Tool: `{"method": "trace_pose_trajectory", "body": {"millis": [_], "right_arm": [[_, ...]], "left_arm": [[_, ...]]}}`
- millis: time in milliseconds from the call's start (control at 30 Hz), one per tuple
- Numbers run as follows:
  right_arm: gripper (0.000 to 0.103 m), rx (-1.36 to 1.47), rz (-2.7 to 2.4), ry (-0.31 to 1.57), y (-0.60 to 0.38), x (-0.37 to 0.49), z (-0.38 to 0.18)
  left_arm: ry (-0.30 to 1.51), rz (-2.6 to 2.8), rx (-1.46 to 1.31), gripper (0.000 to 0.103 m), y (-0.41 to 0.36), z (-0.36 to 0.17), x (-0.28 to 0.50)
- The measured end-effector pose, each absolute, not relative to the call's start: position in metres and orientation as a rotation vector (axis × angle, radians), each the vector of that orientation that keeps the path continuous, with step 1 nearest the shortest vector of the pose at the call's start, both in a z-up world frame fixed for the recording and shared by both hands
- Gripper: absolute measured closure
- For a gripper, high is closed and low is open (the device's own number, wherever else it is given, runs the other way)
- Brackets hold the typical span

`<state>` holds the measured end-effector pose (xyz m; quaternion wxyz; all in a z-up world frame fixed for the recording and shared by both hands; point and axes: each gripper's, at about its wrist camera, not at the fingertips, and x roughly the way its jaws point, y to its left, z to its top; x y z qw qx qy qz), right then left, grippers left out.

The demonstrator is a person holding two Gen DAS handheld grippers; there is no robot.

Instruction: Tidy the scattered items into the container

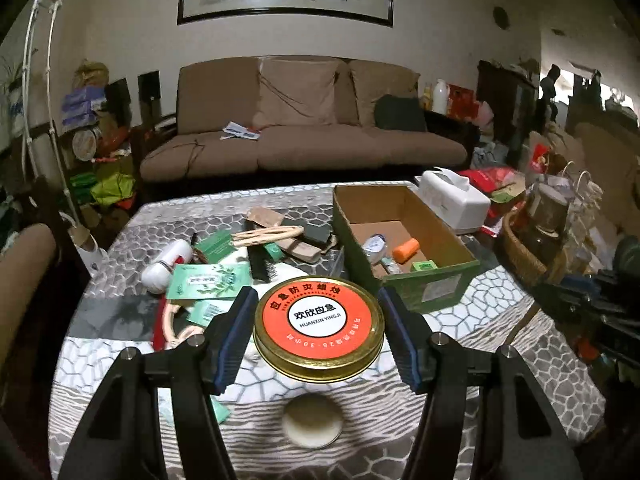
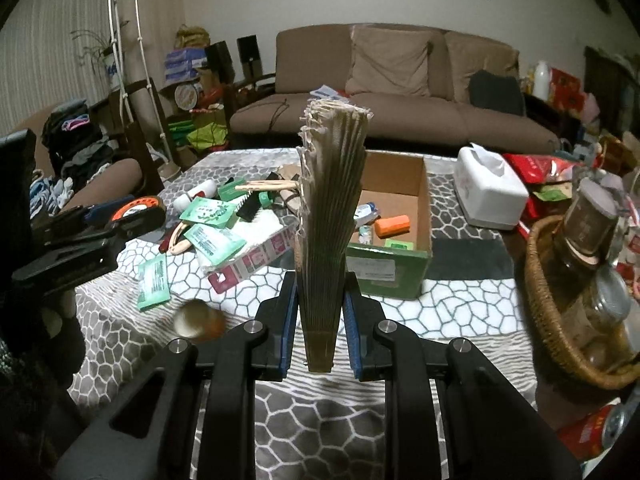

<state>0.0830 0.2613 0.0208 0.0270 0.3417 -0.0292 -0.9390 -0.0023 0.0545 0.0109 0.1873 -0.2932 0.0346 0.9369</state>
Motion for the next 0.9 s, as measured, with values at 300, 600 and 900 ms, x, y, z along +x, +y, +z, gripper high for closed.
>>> {"method": "trace_pose_trajectory", "body": {"millis": [300,600,900], "right_arm": [[0.083,1.093,-2.901,-0.141,0.287,0.086,0.016],[0.083,1.127,-2.867,-0.124,0.281,0.082,0.01],[0.083,1.184,-2.797,-0.088,0.257,0.068,-0.004]], "left_arm": [[-0.047,2.588,-0.894,0.041,0.035,0.003,-0.021],[-0.126,2.564,-0.943,0.041,0.01,-0.008,-0.024],[-0.043,2.503,-0.981,0.041,0.001,-0.059,-0.003]]}}
